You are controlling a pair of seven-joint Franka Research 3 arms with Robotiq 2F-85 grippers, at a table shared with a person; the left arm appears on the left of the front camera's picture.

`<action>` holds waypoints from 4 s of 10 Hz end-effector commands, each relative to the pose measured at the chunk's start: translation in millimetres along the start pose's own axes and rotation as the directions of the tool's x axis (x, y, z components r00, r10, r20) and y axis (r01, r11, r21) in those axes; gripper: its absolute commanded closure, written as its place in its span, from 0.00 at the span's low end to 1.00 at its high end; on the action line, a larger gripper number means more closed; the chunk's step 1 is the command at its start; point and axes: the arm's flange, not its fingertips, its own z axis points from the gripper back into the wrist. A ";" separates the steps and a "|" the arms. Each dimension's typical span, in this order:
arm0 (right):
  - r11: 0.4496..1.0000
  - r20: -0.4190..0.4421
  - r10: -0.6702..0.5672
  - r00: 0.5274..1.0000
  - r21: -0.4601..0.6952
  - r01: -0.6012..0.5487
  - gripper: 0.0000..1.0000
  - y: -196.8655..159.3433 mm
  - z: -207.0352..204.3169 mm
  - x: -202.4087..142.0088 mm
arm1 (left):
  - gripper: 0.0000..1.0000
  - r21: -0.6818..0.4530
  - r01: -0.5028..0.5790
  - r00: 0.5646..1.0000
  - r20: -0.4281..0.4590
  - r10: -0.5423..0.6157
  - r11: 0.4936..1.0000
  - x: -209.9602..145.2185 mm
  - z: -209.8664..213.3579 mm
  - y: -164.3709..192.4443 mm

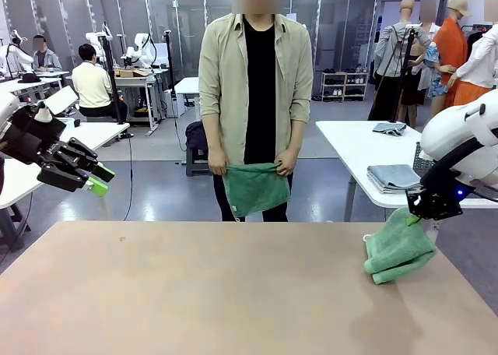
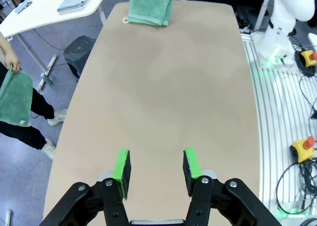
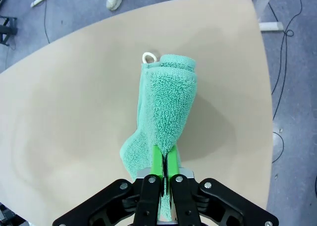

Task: Fold the towels and place them in the basket.
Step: Place the folded Towel with hook on the right side of the table, then when a person lays out a Towel with hook on the table, fold it in half twice.

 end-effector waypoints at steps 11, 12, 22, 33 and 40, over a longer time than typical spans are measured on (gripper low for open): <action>0.999 -0.030 0.040 0.999 0.032 -0.039 0.96 -65.7 -36.9 65.9 | 0.44 0.005 0.005 1.000 0.015 -0.005 1.000 1.1 0.1 -0.9; 0.999 -0.034 0.045 0.998 0.032 -0.044 0.76 -66.6 -37.2 65.8 | 0.44 0.005 0.005 1.000 0.015 -0.005 1.000 1.1 0.1 -0.9; 0.989 -0.111 -0.024 0.994 -0.146 0.007 0.17 -33.4 15.7 23.9 | 0.44 0.005 0.005 1.000 0.015 -0.005 1.000 1.1 0.1 -0.9; 0.991 -0.184 -0.010 0.983 -0.130 -0.014 0.17 40.6 43.3 -56.9 | 0.44 0.005 0.005 1.000 0.015 -0.005 1.000 1.1 0.1 -0.9; 0.902 -0.231 0.429 0.873 0.052 -0.429 0.17 92.2 97.7 -148.3 | 0.44 0.005 0.005 1.000 0.015 -0.005 1.000 1.1 0.1 -0.9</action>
